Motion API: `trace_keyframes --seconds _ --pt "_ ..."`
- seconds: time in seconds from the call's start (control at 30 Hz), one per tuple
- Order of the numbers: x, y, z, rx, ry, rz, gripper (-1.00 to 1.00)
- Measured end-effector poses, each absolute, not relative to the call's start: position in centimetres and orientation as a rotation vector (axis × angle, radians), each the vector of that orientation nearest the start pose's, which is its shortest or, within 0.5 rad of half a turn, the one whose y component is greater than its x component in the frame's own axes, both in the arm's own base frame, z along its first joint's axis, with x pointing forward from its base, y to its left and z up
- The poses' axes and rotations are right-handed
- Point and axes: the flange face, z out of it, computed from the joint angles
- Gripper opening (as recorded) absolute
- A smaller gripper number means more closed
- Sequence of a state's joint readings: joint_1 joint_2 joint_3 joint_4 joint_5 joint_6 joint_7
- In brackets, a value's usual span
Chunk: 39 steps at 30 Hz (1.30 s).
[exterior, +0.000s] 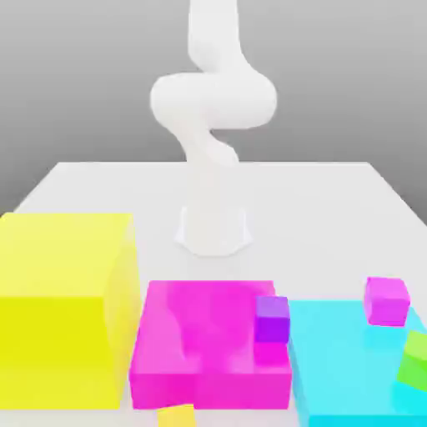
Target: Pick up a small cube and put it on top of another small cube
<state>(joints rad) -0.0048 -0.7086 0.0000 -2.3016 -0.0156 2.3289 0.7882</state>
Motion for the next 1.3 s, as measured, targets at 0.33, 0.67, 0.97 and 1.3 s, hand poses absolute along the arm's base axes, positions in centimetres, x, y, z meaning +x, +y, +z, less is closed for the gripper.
trace_keyframes --seconds 0.33,0.67,0.97,1.3 --pt "48.6 -1.8 53.1 -2.75 1.044 -0.694 0.0" --pt "53.2 -3.8 35.5 -2.923 1.007 -0.347 0.0" --pt "52.2 -4.7 19.3 -2.998 0.936 -0.019 0.0" --pt "52.0 -4.7 12.9 -3.0 0.932 0.0 -1.0"
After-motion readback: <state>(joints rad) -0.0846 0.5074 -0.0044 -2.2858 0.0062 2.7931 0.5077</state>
